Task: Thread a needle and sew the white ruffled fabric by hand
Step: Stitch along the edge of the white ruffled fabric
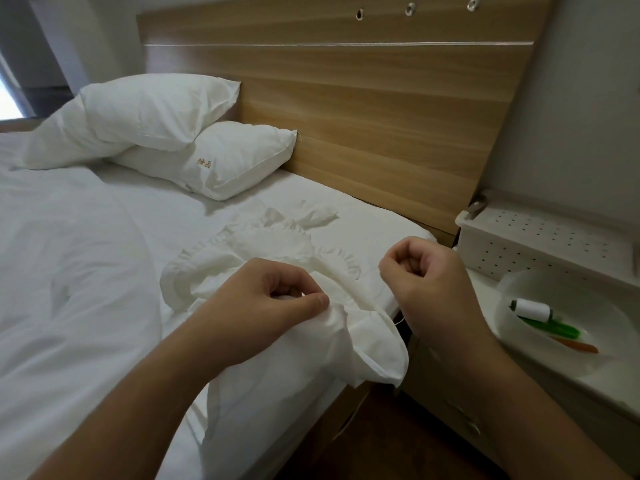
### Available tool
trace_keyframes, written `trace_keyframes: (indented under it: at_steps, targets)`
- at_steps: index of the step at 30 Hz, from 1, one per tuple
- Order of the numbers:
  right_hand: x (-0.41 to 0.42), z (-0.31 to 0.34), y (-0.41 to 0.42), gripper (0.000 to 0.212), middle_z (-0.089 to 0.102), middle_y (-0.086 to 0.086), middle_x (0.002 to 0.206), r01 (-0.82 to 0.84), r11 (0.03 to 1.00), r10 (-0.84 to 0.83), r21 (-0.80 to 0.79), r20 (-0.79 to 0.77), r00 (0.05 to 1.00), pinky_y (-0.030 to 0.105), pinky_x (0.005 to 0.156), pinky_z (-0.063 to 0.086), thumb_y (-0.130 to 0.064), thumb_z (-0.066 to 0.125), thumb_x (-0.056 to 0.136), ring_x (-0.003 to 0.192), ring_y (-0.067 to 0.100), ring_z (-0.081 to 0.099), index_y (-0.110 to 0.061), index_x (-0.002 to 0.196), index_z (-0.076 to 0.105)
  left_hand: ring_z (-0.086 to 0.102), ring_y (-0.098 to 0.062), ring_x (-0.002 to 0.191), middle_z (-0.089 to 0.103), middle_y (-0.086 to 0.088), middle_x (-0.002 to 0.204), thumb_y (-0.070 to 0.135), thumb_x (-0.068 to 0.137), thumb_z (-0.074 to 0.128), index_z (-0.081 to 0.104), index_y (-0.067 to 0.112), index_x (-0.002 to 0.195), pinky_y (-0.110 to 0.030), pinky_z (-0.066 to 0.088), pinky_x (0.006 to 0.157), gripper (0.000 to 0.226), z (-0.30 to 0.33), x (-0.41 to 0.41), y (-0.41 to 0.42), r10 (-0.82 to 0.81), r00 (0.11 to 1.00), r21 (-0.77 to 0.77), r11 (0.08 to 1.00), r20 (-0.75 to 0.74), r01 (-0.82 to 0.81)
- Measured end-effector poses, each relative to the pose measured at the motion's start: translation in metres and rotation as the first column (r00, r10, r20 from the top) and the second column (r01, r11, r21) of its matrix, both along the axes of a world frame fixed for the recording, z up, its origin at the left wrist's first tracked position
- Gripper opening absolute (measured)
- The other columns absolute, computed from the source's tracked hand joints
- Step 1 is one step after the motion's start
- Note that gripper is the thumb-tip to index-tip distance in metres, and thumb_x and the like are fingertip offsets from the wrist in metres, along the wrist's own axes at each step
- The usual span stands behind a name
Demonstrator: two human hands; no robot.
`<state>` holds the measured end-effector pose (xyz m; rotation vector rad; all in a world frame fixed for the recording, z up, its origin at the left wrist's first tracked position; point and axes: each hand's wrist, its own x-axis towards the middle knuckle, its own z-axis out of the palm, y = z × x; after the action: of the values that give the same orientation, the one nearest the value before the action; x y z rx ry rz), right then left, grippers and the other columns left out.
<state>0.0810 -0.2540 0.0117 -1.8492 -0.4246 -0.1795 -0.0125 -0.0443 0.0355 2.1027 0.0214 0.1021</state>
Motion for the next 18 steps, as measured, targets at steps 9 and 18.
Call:
trace_keyframes:
  at_steps: [9, 18]
  targets:
    - [0.009, -0.004, -0.004, 0.013, 0.067, 0.010, 0.073, 0.194, 0.980, -0.188, 0.042, -0.104, 0.977, 0.036, 0.060, 0.055, -0.020, 0.066, 0.093, 0.066, 0.024, 0.061, -0.015, 0.082, 0.070, 0.077, -0.018, 0.086, 0.081, 0.002, 0.083, 0.027, 0.096, 0.076, 0.085, 0.027, 0.086, -0.043, 0.061, 0.089, 0.014, 0.002, 0.000, 0.003, 0.044, 0.998, -0.033, 0.998, -0.033, -0.045]
    - [0.009, 0.003, -0.010, 0.016, 0.065, 0.007, 0.081, 0.225, 0.974, -0.220, 0.017, -0.156, 0.963, 0.038, 0.069, 0.055, -0.016, 0.062, 0.095, 0.083, 0.022, 0.061, -0.010, 0.082, 0.069, 0.078, -0.008, 0.098, 0.084, 0.007, 0.096, 0.010, 0.095, 0.076, 0.086, 0.026, 0.098, -0.039, 0.059, 0.102, 0.020, 0.010, -0.005, 0.004, 0.152, 0.988, -0.138, 0.978, -0.017, -0.153]
